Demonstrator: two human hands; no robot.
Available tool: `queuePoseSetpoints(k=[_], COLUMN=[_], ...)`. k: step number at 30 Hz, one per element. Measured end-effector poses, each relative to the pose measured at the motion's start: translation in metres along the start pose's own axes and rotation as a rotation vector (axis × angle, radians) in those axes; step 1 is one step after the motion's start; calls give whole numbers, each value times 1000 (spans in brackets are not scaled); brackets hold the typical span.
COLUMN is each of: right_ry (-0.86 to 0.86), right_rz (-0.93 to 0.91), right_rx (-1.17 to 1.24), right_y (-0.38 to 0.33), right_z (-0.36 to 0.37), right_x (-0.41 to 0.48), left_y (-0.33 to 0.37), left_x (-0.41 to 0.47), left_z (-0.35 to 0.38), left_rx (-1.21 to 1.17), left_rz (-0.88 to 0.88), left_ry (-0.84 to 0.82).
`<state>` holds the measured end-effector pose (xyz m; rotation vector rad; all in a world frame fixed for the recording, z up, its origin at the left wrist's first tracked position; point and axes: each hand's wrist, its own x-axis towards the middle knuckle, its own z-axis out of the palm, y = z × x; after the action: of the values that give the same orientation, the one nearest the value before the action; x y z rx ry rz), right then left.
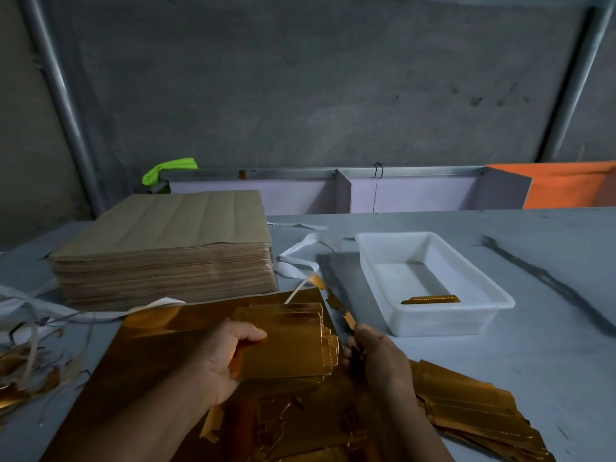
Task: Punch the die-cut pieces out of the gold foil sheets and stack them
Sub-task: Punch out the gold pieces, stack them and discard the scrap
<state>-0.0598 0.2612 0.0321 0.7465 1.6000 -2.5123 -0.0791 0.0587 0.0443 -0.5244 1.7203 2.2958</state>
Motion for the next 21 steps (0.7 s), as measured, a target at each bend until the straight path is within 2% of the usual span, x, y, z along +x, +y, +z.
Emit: queuePoseSetpoints(k=[3, 9, 12, 15, 17, 21], right_ry=[32, -181, -225, -206, -176, -165], right_rz=[7, 57, 49, -54, -124, -135], right_rx=[-55, -132, -194, -280, -233, -204], right_y=[-1, -1, 0, 6, 9, 13], right_z=[4, 12, 14, 12, 9, 6], right_x=[-3, -11, -11, -7, -5, -1], left_y=[0, -5, -10, -10, -7, -2], left_x=[0, 0, -3, -6, -8, -8], left_z=[0, 9, 16, 19, 20, 21], left_rx=[9, 24, 79, 28, -34, -120], left_rz=[0, -26, -33, -5, 51, 109], left_ry=[15, 3, 6, -6, -57, -99])
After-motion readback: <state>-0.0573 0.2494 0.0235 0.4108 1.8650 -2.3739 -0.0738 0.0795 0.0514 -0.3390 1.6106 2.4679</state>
